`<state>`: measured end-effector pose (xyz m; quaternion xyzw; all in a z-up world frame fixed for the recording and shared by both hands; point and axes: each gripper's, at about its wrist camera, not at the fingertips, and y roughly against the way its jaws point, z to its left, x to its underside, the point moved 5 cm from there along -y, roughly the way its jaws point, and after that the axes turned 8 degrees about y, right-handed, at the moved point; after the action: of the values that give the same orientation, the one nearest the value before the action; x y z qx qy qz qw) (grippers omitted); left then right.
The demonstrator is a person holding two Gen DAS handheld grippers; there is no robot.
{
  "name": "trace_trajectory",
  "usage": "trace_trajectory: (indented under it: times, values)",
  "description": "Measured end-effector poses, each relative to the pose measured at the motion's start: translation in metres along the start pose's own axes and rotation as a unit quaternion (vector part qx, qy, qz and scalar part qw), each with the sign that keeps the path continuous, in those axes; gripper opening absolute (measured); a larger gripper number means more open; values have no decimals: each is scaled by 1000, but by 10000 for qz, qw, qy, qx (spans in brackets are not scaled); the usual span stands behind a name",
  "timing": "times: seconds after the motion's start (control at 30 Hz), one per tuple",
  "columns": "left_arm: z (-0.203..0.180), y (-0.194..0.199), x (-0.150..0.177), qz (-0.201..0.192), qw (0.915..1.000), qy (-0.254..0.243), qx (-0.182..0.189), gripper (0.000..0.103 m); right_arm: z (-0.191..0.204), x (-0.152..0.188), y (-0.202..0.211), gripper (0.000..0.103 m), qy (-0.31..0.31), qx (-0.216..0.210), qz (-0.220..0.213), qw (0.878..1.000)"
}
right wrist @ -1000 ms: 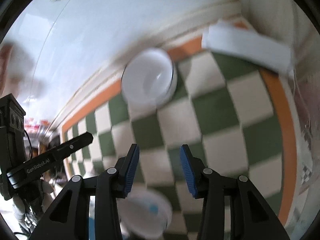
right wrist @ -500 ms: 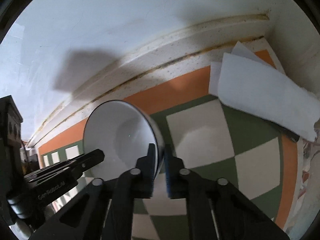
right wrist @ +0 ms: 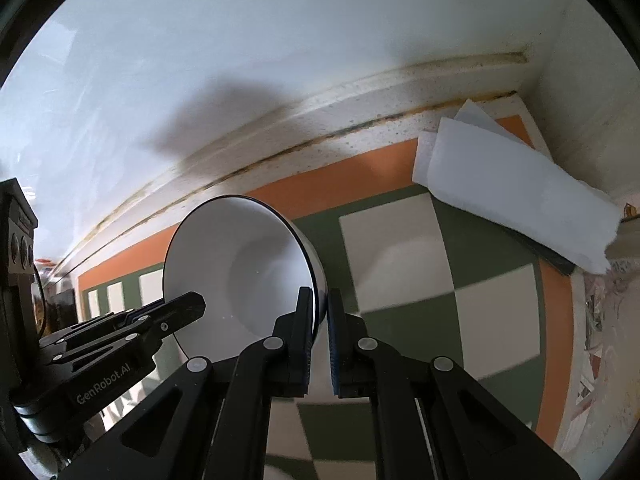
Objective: Organize plates and bowls
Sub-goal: 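Carry the bowl pair to the last white bowl and nest them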
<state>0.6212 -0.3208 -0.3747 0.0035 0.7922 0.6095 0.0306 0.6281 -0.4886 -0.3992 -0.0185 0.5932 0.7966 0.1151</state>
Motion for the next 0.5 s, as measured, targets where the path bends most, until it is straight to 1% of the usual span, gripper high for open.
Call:
trace_trajectory:
  times: [0.07, 0.2, 0.3, 0.33, 0.5]
  values:
    - [1, 15, 10, -74, 10000, -19, 15, 11, 13, 9, 12, 8, 71, -8, -63, 10000]
    - [0, 46, 38, -186, 9997, -151, 24, 11, 26, 32, 44, 9, 199, -49, -197, 9996]
    - [5, 67, 62, -254, 9993, -252, 76, 11, 44, 57, 65, 9, 310, -49, -307, 9990]
    - [7, 73, 70, -267, 9992, -272, 98, 11, 40, 62, 74, 9, 316, -67, -318, 9990]
    - [13, 92, 111, -308, 9987, -373, 132, 11, 54, 106, 98, 9, 357, -90, -373, 9986]
